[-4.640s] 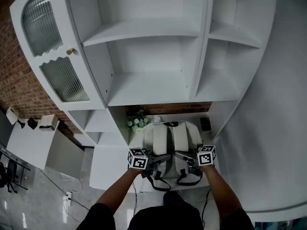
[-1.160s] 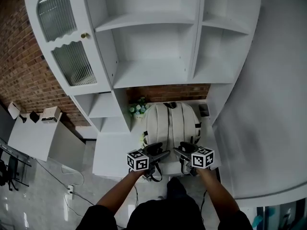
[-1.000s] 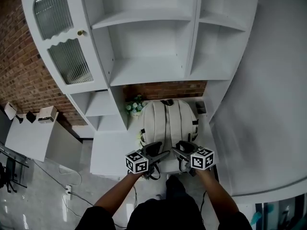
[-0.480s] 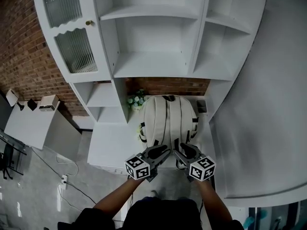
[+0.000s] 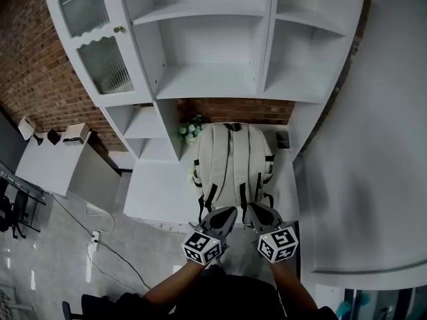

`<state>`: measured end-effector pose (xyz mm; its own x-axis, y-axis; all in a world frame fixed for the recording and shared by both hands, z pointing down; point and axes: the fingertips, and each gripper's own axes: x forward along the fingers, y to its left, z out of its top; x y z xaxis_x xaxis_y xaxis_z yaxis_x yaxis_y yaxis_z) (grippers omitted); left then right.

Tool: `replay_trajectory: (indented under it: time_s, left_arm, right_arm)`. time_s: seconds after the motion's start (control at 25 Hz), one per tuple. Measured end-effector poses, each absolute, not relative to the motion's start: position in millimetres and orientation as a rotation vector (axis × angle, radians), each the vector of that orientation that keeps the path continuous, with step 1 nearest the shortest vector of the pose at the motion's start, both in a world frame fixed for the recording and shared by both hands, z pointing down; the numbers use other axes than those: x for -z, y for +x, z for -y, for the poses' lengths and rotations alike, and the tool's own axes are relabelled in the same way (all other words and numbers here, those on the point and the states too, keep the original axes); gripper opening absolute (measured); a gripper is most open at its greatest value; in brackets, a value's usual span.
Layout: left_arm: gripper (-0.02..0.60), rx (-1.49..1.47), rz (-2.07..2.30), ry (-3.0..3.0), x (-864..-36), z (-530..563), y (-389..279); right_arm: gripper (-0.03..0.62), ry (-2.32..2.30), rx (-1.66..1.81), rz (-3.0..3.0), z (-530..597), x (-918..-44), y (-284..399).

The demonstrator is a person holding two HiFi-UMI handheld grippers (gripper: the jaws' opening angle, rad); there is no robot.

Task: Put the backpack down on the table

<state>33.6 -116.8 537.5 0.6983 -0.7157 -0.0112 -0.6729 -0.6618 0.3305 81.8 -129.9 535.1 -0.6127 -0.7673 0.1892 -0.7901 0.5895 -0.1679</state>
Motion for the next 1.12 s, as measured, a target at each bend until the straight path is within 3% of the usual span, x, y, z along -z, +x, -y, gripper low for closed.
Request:
replay_trajectory:
  time_s: [0.44,1.12]
  left_arm:
    - [0.017,0.138,1.48,2.607,-511,71,19]
    - [0.017,0.173,1.6,2.627,-504,64,-3]
  right_arm:
    - [0.028,1.511,-0.272,2.626,96,-520,83]
    - [0.02,1.609,-0.158,2.574,76,-524,64]
